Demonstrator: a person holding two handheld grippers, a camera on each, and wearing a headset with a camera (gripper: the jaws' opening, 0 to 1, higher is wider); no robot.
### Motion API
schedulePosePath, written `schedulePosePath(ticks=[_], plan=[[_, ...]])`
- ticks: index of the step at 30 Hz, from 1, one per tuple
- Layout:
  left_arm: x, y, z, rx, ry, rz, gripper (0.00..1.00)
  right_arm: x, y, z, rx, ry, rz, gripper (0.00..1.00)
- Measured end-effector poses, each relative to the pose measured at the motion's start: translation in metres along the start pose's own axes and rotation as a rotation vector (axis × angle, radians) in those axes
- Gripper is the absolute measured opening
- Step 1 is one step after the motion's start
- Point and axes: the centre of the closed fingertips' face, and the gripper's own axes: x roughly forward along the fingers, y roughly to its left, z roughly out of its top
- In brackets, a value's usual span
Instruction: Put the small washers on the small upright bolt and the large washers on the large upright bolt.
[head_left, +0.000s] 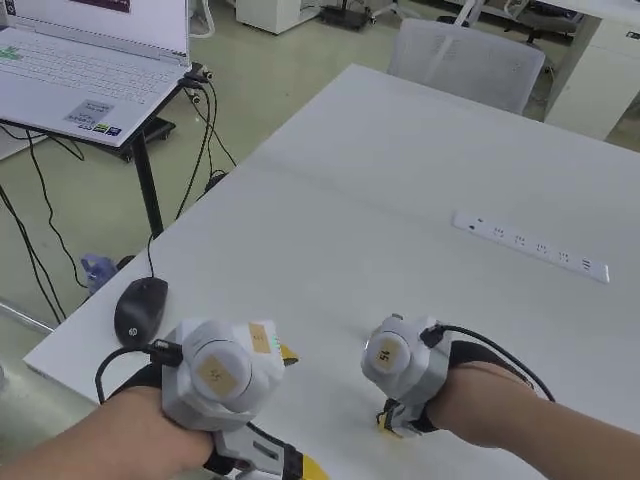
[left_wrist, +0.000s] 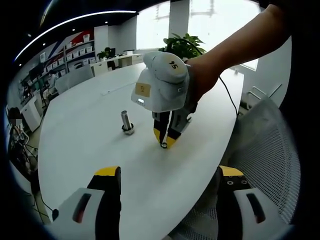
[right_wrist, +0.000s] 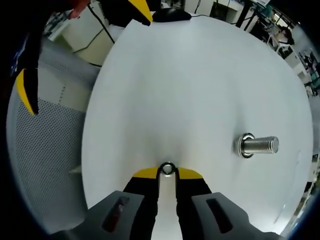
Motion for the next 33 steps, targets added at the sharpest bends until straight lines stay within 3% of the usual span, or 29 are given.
schedulePosePath(ticks=[10,18,33], plan=[[-0.004,0.0,-0.002,0.007,0.008,0.003,0.77,-0.013,-0.002,-0.011,0.055,-0.015,-0.001,0.12],[-0.003,0.001,0.001,0.002,-0.004,0.004,0.77,-0.039,-0.009,-0.037,0.11,-0.013,-0.023,0.12],[-0.001,0.015,0.008,-0.013,-0.026,0.01,0.85,-0.085,-0.019,-0.09,0.225,-0.037,-0.07,0.12]])
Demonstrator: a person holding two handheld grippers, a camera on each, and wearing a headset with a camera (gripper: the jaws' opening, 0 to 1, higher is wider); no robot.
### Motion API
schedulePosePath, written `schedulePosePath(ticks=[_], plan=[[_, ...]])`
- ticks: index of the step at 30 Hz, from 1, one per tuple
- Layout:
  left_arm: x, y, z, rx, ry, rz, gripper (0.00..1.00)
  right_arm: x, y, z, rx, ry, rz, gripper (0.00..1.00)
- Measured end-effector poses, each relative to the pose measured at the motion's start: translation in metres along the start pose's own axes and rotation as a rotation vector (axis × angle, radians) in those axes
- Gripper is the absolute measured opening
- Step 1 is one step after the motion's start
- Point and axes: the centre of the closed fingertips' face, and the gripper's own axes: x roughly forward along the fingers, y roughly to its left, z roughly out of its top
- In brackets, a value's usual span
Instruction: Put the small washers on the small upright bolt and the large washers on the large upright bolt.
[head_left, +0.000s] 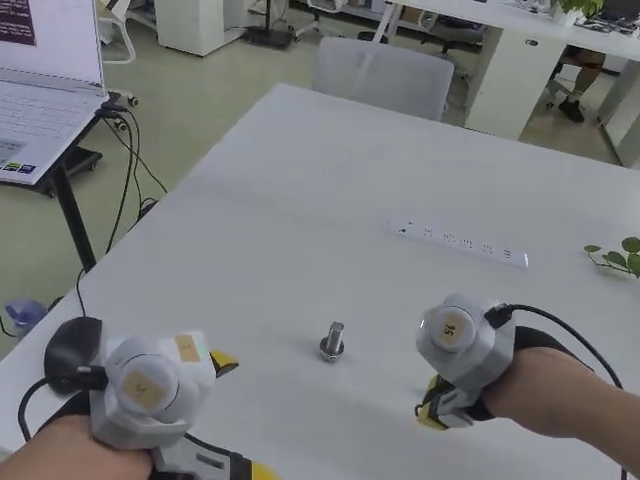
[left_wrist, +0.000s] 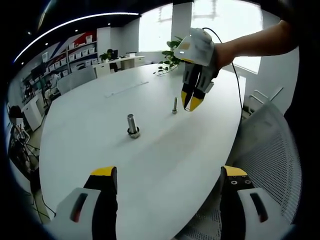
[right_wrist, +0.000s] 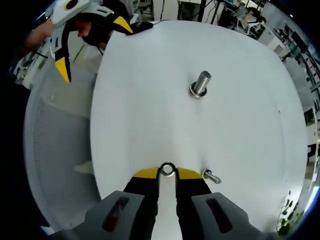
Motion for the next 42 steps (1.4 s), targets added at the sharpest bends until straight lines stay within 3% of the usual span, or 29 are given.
schedulePosePath(ticks=[15,34,42], plan=[[0.005,0.0,-0.003,-0.001,0.017,-0.005,0.88,-0.02,-0.026,-0.047,0.103,0.016,-0.04,0.12],[0.007,0.001,-0.006,-0.005,0.026,0.002,0.88,-0.018,-0.063,-0.027,0.106,-0.004,-0.075,0.12],[0.008,0.001,-0.004,-0.027,0.001,-0.013,0.96,-0.009,-0.071,-0.022,0.097,0.006,-0.073,0.12]])
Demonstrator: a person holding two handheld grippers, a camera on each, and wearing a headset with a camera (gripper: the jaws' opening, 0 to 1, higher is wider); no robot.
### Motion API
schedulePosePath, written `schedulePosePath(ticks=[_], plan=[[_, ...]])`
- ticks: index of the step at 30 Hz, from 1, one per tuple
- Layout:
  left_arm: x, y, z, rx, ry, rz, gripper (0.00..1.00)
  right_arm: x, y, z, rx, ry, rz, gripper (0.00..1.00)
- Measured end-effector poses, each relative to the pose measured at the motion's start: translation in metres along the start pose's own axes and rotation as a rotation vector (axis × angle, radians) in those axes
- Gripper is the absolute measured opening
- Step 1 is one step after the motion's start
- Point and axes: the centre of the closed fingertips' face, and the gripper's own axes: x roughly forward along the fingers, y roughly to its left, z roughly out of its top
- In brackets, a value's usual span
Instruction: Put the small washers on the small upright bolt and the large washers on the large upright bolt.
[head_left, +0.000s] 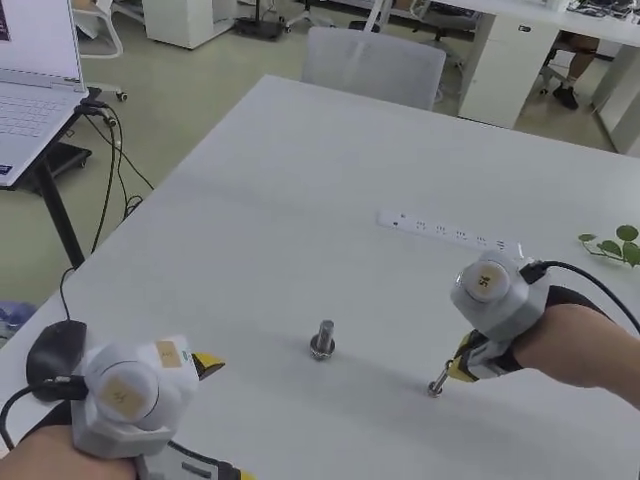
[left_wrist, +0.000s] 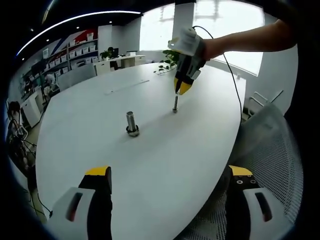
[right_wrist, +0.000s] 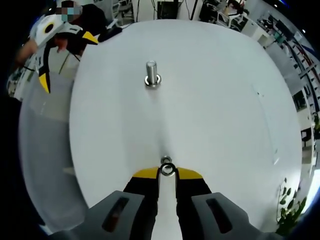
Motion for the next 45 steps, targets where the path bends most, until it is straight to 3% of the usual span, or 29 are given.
schedulePosePath(ticks=[17,45], plan=[[0.004,0.004,0.0,0.01,0.008,-0.013,0.99,0.012,-0.003,-0.003,-0.002,0.031,0.015,0.12],[0.002,0.004,-0.007,-0.01,0.025,-0.013,0.94,0.043,0.004,-0.011,-0.027,0.063,0.033,0.12]])
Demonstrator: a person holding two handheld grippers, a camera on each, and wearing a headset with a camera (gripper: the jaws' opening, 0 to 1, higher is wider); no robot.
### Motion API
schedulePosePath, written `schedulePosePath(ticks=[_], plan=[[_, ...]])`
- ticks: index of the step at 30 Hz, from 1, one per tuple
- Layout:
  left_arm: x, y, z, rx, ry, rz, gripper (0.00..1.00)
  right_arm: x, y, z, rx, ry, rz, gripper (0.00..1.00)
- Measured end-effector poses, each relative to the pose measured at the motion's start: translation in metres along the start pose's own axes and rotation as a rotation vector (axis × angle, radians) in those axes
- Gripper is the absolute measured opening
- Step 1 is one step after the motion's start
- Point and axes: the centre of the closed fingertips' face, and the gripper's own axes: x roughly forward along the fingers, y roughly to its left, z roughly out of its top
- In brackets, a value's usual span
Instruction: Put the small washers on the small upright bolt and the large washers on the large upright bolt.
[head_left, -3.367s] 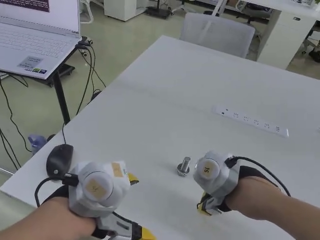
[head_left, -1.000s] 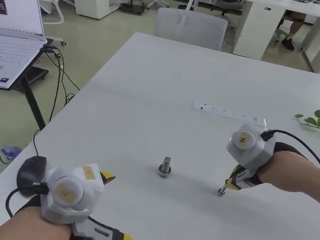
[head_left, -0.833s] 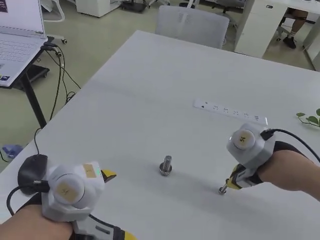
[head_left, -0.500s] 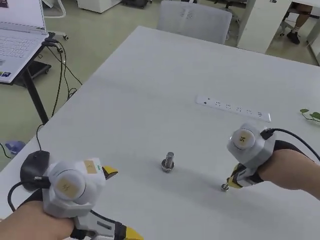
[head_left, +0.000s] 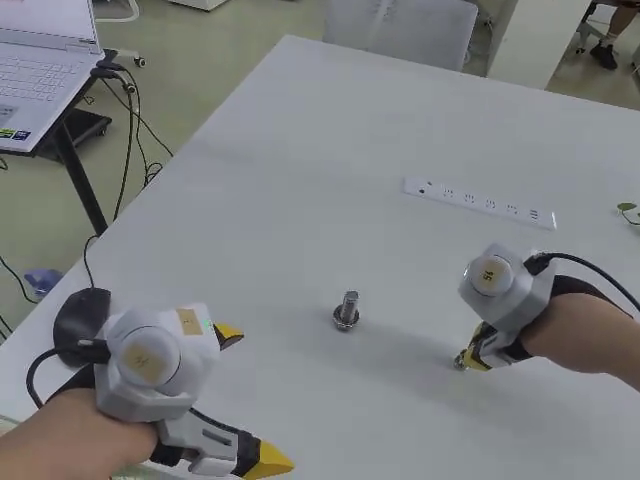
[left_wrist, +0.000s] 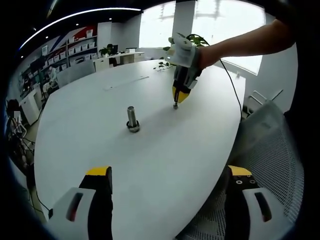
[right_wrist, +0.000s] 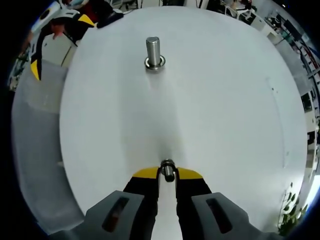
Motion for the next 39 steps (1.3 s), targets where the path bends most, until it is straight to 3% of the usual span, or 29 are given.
schedulePosePath(ticks=[11,39], plan=[[-0.002,-0.001,-0.007,-0.01,0.015,-0.006,0.92,0.007,0.0,-0.001,-0.004,0.007,0.004,0.12],[-0.002,-0.001,-0.006,-0.02,0.012,-0.017,0.89,0.013,0.0,-0.002,0.004,0.025,0.028,0.13]])
